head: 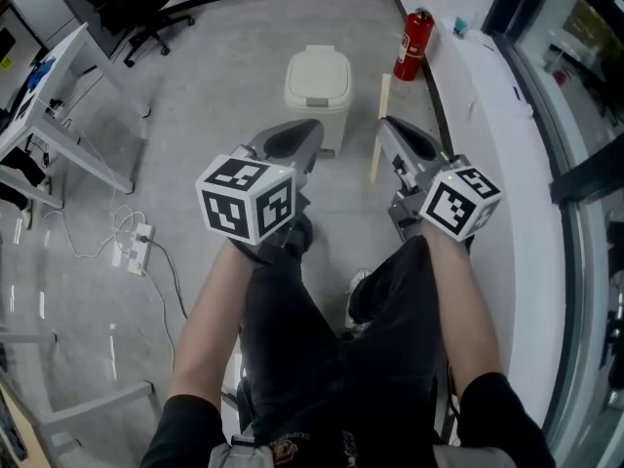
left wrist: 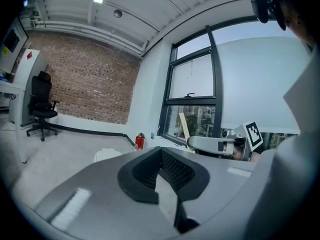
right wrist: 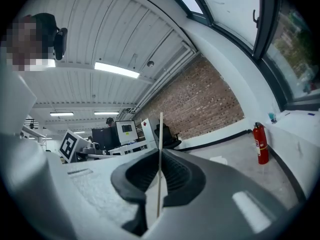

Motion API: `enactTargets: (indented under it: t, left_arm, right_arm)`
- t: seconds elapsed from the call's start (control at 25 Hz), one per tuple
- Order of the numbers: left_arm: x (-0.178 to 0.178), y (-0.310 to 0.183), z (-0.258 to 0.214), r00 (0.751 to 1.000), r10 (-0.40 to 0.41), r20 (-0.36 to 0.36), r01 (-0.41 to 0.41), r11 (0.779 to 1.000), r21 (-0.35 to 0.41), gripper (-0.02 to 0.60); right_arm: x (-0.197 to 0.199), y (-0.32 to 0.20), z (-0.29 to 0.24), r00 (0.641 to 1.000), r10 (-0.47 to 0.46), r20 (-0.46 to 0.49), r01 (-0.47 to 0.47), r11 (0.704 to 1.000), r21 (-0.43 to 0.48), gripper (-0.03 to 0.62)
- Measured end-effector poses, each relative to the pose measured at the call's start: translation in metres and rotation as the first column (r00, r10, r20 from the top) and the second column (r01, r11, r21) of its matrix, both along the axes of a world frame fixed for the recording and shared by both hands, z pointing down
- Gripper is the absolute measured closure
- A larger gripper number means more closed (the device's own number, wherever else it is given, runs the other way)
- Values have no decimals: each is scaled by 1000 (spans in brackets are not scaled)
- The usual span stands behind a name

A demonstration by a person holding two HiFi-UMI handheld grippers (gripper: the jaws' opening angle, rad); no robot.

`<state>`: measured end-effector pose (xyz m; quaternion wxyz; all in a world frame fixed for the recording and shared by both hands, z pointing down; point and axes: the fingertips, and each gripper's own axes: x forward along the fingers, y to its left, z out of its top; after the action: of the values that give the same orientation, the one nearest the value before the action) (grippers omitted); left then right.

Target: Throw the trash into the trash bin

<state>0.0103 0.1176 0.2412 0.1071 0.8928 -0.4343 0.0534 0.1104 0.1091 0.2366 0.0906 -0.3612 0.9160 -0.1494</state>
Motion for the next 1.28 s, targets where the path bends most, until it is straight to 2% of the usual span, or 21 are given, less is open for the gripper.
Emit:
enactTargets:
  t: [0.12, 0.72, 1.08, 1.28]
  left_arm:
    - [-6, -23, 13, 1000, -3, -9, 3, 1000, -25, 574]
    - [-28, -158, 31, 1000, -4, 30, 6, 999, -48, 574]
    - [-24, -227, 71, 993, 24, 114, -13, 995, -102, 574]
    - [-33, -255, 113, 990, 38, 137, -15, 986, -166, 574]
  right_arm:
    - [-8, -22, 7, 1000, -8, -16, 7, 1000, -16, 576]
    - [-32, -149, 25, 1000, -9, -28, 8, 999, -38, 576]
    - [-40, -221, 41, 998, -5, -62, 2, 999, -44, 576]
    - [-49, -254, 64, 997, 7, -78, -12, 997, -73, 576]
